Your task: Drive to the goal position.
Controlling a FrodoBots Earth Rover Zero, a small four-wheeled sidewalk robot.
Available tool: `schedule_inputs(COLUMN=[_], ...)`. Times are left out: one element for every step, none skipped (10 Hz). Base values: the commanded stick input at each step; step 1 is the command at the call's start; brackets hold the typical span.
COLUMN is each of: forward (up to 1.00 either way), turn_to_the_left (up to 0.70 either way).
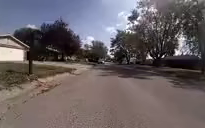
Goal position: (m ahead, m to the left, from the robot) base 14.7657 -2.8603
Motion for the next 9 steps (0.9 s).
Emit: schedule_inputs(forward=[1.00, 1.00, 1.00, 1.00, 1.00, 1.00, 1.00, 1.00, 1.00], turn_to_the_left=[0.03, 0.03, 0.03, 0.03, 0.03, 0.02, 0.03, 0.03, 0.02])
